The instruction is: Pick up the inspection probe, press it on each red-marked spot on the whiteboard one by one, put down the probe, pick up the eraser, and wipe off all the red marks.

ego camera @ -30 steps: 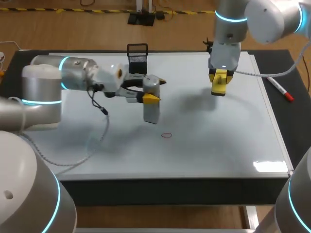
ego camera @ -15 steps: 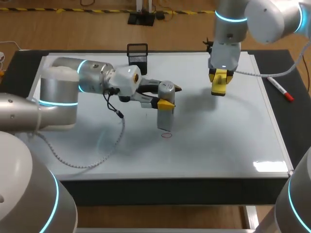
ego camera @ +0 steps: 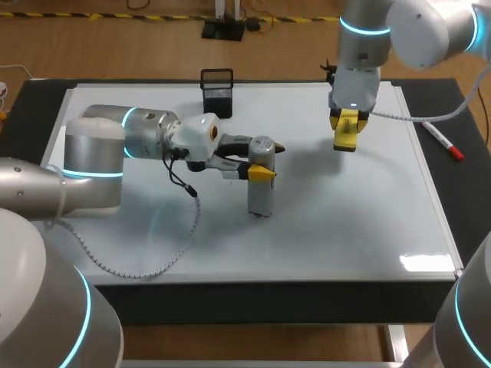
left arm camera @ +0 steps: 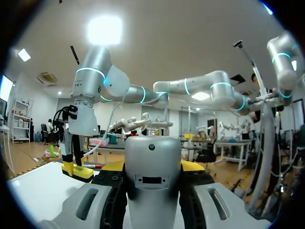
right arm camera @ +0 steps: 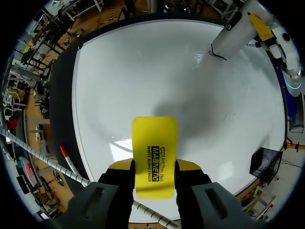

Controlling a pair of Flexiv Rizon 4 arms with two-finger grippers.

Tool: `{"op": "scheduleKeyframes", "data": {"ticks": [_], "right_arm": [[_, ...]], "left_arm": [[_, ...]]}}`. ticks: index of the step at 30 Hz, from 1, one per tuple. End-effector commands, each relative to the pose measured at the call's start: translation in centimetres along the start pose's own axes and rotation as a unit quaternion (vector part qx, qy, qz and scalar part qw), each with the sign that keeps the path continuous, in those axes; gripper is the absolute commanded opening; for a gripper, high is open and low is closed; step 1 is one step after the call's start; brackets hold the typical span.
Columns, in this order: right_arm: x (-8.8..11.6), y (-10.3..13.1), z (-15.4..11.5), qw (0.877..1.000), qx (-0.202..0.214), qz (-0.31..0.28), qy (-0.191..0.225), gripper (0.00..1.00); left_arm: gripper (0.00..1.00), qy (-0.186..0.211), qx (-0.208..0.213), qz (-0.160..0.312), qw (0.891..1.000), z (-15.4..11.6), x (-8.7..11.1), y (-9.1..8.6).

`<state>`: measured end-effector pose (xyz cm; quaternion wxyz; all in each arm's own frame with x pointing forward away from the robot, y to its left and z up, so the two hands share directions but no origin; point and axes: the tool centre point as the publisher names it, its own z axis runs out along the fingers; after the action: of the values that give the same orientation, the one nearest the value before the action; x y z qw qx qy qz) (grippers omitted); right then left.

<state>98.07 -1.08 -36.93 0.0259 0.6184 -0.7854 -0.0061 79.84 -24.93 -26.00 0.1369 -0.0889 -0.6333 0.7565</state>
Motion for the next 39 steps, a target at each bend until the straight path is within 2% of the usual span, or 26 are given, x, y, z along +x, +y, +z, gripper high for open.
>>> {"op": "scheduleKeyframes", "data": {"ticks": [1,18,39], "right_arm": [[0.05,-0.07,-0.08,1.000,0.001,-0.001,0.001,0.00],[0.05,-0.07,-0.08,1.000,0.001,-0.001,0.001,0.00],[0.05,-0.07,-0.08,1.000,0.001,-0.001,0.001,0.00]], "left_arm": [[0.00,-0.002,0.002,0.001,1.000,0.01,0.03,0.41],[0.00,-0.009,0.001,-0.005,1.000,-0.09,-0.36,1.12],[0.00,-0.007,0.000,-0.001,1.000,0.00,-0.05,0.96]]}}
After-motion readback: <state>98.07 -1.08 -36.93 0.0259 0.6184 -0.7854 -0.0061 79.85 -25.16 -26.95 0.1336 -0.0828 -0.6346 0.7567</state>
